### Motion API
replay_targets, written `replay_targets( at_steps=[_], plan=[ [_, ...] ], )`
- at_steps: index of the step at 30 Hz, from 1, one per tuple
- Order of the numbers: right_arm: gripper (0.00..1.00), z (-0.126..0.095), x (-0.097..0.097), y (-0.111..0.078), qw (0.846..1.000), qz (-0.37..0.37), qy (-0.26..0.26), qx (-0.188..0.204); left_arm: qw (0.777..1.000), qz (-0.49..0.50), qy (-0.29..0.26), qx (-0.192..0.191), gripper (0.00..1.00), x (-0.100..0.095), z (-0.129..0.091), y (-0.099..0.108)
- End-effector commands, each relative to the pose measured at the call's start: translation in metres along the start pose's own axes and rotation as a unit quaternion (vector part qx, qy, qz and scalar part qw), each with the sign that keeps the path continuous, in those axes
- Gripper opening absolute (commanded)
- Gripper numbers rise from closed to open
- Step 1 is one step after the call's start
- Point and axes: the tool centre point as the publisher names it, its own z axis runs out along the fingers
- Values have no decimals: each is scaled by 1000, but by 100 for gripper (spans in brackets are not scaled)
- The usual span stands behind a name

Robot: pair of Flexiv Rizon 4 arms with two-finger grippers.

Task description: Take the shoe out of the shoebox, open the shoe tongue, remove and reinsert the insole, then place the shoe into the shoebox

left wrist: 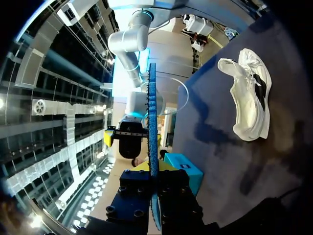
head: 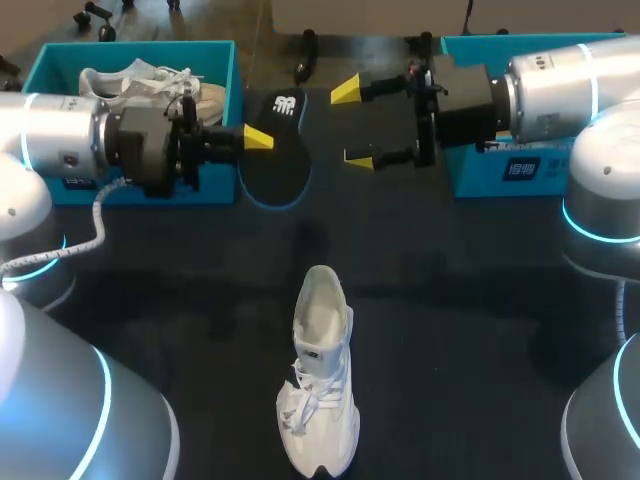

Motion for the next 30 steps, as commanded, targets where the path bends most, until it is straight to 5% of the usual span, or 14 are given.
replay_targets(
  at_steps=[1,20,24,30],
  plan=[
    [100,2,-1,0,1000,0,1,-1,1000,12,8,-13,0,0,2,4],
    [100,29,-13,-15,999,-16,34,22,997,71,1,-20,0,-2,19,15],
    [82,41,-14,-16,999,-22,28,36,997,69,0,-17,0,-2,22,17],
    [79,52,-14,-15,998,-34,20,50,998,68,-2,-13,0,-2,25,17]
  ],
)
